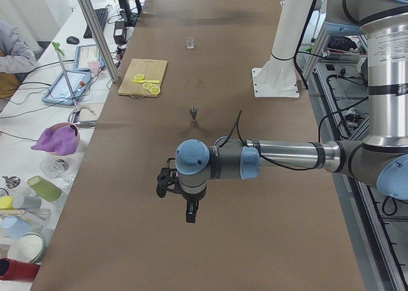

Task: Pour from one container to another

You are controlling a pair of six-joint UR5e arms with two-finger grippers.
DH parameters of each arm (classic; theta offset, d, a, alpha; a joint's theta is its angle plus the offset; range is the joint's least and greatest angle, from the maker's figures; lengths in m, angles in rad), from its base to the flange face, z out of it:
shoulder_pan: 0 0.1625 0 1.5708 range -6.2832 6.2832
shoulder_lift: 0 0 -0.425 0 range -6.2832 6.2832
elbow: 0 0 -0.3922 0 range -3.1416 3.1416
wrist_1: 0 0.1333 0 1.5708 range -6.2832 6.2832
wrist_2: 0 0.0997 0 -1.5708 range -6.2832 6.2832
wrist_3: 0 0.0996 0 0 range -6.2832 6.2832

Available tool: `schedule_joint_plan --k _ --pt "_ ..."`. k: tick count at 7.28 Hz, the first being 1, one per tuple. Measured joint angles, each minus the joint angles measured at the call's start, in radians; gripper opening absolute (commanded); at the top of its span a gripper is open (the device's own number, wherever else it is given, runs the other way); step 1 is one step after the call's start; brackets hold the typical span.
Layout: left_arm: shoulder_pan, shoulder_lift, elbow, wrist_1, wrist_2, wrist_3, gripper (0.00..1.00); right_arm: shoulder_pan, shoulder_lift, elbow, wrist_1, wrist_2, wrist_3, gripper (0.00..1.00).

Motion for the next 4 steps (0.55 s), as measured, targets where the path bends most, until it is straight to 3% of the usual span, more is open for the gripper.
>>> schedule_joint_plan --k 2,4 --pt "-0.001 -0.001 -0.002 0.0 0.0 0.0 0.98 -0.019 0.017 -0.002 0.001 -0.003 0.002 1.0" --pt "-0.003 -0.001 -0.004 0.0 0.0 0.001 0.98 -0.06 0.107 -0.009 0.001 0.002 0.001 1.0"
